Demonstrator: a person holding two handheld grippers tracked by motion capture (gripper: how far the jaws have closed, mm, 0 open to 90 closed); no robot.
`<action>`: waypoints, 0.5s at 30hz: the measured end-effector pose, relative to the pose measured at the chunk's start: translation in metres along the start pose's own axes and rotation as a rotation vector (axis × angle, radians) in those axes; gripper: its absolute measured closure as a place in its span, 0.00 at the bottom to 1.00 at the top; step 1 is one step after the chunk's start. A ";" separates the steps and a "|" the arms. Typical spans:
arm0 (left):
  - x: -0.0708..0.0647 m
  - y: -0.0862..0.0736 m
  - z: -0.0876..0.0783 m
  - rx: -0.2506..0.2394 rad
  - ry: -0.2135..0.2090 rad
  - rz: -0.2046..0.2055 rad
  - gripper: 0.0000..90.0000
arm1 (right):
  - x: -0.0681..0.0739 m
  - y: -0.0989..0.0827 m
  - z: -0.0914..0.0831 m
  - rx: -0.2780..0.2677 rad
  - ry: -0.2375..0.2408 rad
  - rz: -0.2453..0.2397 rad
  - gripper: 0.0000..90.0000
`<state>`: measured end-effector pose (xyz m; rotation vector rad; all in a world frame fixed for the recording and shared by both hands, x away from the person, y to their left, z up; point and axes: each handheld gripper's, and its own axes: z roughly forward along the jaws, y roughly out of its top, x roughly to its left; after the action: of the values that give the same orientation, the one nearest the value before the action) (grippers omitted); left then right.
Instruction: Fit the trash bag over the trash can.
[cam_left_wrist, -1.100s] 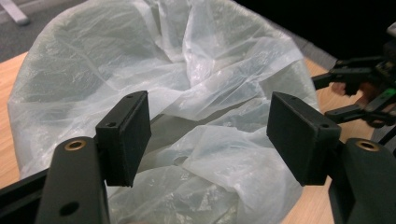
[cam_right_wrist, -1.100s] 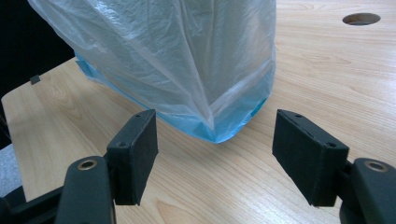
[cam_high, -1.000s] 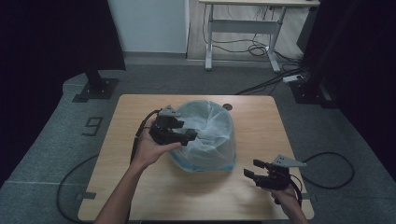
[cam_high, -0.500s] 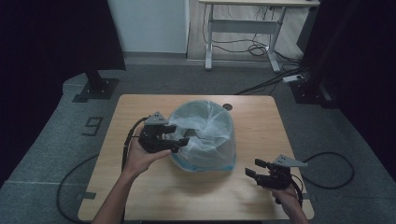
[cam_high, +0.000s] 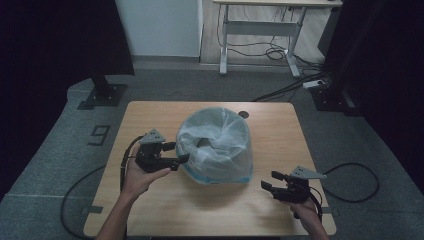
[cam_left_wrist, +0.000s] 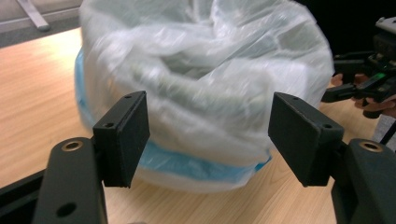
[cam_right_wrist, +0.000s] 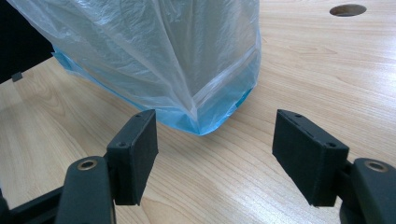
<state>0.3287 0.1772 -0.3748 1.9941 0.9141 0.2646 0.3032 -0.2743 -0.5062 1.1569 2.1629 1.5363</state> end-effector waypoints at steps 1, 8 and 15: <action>0.002 -0.003 0.000 0.009 0.011 -0.003 0.32 | 0.000 0.000 0.000 0.002 -0.001 -0.001 0.34; 0.013 -0.024 -0.003 0.029 0.042 -0.026 0.32 | -0.001 -0.002 0.002 0.010 -0.006 0.004 0.34; 0.022 -0.040 -0.005 0.050 0.070 -0.051 0.32 | -0.001 -0.002 0.003 0.012 -0.007 0.004 0.34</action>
<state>0.3218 0.2082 -0.4080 2.0155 1.0233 0.2870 0.3045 -0.2733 -0.5097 1.1691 2.1692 1.5208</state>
